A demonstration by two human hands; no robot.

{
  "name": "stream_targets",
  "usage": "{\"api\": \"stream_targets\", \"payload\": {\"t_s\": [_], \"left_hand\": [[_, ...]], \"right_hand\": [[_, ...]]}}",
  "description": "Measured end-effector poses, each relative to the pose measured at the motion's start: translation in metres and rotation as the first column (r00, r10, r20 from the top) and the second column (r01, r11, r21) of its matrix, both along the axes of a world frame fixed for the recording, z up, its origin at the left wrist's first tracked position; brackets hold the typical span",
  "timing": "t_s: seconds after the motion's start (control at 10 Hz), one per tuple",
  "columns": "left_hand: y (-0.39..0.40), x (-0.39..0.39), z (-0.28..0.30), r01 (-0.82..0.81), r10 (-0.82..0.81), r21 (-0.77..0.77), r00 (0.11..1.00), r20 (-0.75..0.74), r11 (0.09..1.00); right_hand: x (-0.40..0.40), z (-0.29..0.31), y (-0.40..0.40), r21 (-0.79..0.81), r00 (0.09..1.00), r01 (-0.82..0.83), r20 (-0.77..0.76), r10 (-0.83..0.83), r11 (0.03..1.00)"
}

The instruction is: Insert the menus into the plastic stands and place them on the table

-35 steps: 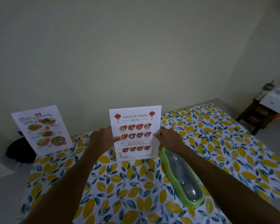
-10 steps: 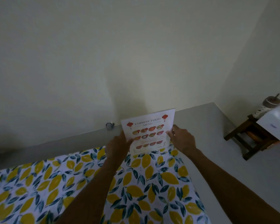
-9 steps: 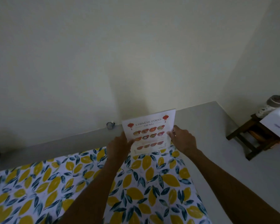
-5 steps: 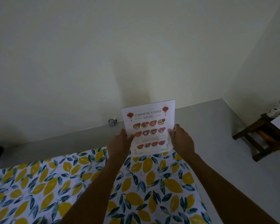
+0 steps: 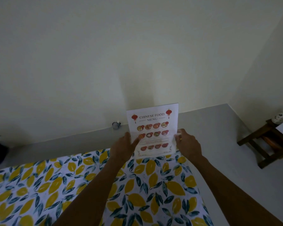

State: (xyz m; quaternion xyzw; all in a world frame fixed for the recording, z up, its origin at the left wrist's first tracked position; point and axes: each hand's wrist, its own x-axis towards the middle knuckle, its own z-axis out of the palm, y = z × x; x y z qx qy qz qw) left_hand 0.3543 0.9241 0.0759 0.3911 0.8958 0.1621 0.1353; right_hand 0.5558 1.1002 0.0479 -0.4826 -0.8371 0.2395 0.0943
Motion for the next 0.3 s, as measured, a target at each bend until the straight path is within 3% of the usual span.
{"api": "stream_targets", "payload": {"t_s": [0.3], "left_hand": [[-0.017,0.006,0.033,0.024,-0.02,0.042,0.996,-0.089,0.999]], "right_hand": [[0.01,0.036,-0.014,0.015,0.999,-0.003,0.037,0.002,1.0]]}}
